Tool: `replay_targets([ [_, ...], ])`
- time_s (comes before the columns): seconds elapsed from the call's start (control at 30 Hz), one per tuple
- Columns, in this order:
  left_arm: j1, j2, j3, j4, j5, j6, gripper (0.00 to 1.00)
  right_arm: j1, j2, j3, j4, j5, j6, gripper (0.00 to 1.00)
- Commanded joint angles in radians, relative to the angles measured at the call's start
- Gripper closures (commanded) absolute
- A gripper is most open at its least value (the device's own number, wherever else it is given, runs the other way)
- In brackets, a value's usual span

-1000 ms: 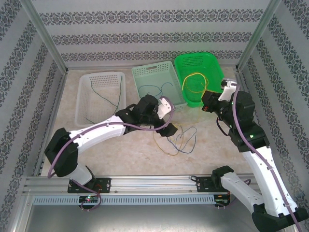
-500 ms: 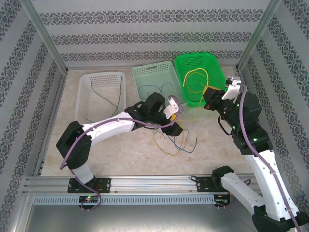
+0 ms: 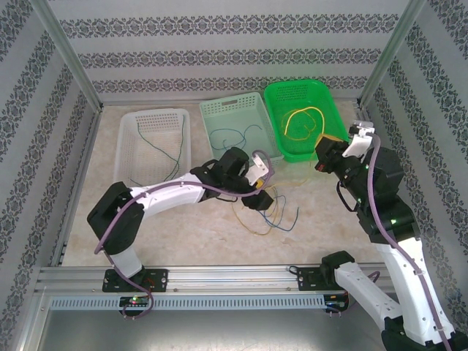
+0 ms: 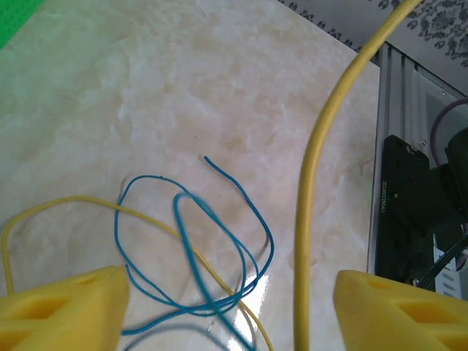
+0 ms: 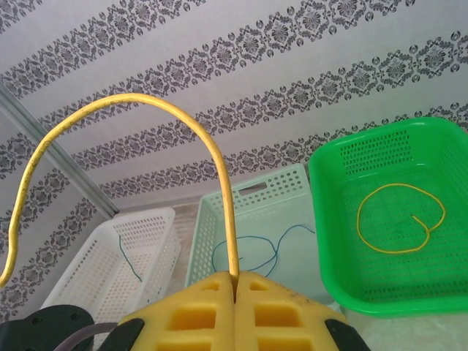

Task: Untangle the cables

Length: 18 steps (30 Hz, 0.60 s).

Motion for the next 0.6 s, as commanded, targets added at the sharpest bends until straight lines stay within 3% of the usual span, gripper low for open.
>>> replay_targets([
  [0.0, 0.018, -0.089, -0.05, 0.109, -0.053, -0.041, 0.16, -0.01, 0.007, 0.011, -0.004, 0.012, -0.01, 1.0],
  [0.13, 0.024, -0.144, -0.11, 0.144, -0.075, -0.068, 0.09, -0.011, 0.011, 0.013, 0.006, 0.019, -0.005, 1.0],
  [0.2, 0.024, -0.162, -0.133, 0.148, -0.076, -0.078, 0.0, -0.012, 0.013, 0.015, 0.005, 0.029, -0.002, 1.0],
  [0.47, 0.024, -0.206, -0.215, 0.211, -0.063, -0.134, 0.0, -0.016, 0.014, 0.013, 0.004, 0.055, 0.013, 1.0],
  [0.57, 0.024, -0.204, -0.241, 0.219, -0.026, -0.119, 0.09, -0.018, 0.014, 0.018, 0.002, 0.063, 0.017, 1.0],
])
